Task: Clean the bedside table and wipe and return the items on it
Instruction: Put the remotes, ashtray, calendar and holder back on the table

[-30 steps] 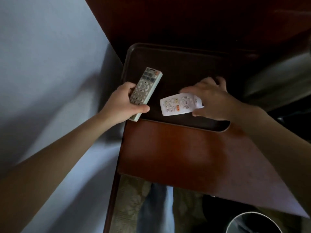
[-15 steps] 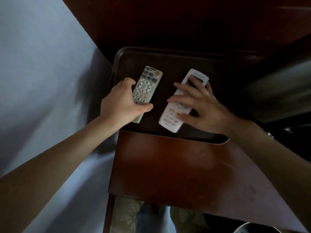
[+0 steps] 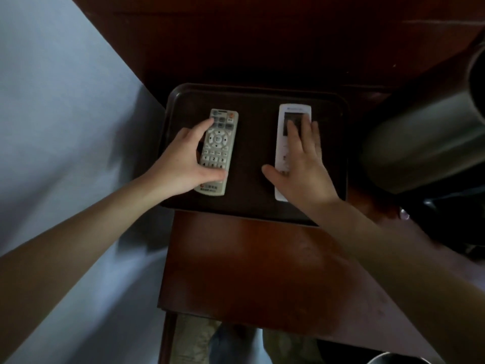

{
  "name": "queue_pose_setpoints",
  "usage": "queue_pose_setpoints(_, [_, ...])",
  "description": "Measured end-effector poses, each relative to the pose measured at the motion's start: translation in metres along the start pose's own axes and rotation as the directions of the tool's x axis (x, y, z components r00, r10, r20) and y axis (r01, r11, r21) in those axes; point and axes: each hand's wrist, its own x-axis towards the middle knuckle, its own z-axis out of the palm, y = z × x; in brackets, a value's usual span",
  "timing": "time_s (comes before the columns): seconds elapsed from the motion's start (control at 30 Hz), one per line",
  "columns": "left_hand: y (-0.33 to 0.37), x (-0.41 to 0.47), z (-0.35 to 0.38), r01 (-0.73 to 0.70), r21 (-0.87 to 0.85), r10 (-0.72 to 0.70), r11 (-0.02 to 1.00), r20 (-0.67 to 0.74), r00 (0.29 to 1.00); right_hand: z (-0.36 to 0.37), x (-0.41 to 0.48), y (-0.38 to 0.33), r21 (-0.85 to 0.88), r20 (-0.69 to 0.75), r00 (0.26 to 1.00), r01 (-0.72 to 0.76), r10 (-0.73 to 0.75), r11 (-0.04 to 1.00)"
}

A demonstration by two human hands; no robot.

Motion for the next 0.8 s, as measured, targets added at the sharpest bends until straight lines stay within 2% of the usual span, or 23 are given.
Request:
queue_pose_setpoints(0.1, [0.001,0.006,-0.003,0.002,-0.007,-0.002,1.0,-0.001,1.0,-0.001,0.001,-0.006,0.042,-0.027,0.999,-0.018,0.019,0.999])
queue_pose_setpoints(0.2, [-0.001,0.005,-0.002,0.015,0.012,-0.015,1.0,0.001,1.0,-0.003,-0.012,-0.004,0.076,0.016,0.998,-0.058,0.057,0.995])
queue_pose_setpoints(0.53, [-0.005,-0.002,-0.001,0.016,0.026,-0.016,1.0,-0.005,1.0,0.005,-0.022,0.001,0.15,-0.002,1.0,0.008,-0.007,0.989])
queue_pose_setpoints(0.6, [-0.002,-0.006,0.0,0.02,0.077,-0.019,0.997,-0.011,1.0,-0.001,-0.026,0.002,0.158,-0.007,1.0,0.017,-0.016,0.987])
queue_pose_setpoints(0.7, [0.006,-0.021,0.001,0.005,0.226,0.026,0.974,-0.136,0.99,-0.014,-0.041,0.007,0.087,-0.068,0.996,0.065,-0.059,0.994])
queue_pose_setpoints(0.8, [0.021,-0.049,0.007,-0.088,0.384,0.169,0.919,-0.182,0.969,-0.023,-0.067,0.021,-0.039,-0.088,0.975,0.203,-0.206,0.978])
